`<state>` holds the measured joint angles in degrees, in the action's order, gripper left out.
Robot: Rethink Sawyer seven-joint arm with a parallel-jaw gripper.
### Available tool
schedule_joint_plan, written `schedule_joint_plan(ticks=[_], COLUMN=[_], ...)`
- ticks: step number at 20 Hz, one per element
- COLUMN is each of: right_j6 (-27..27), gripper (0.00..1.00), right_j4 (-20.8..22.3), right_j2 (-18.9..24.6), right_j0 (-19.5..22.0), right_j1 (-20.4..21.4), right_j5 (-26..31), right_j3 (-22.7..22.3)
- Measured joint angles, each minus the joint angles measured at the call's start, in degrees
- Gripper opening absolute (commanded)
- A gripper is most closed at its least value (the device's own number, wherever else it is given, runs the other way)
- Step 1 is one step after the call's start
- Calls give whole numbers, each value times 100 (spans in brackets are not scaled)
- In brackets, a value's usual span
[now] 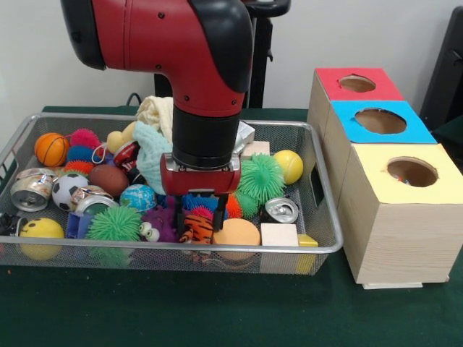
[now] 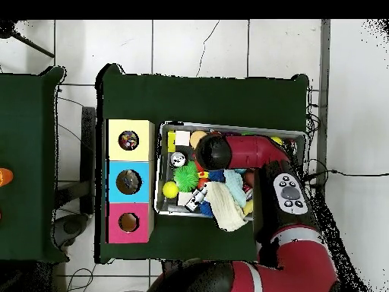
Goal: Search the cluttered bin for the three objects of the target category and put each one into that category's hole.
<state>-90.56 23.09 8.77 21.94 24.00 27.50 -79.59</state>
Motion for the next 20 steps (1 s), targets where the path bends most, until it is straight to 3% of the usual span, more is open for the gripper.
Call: schedule_joint_plan(ticks=[20], right_j6=[0], gripper=[100], right_j4=[-2], right_j2=[259], right_j0=[36], right_j1=[-46], right_j5=[2], right_j3=[283])
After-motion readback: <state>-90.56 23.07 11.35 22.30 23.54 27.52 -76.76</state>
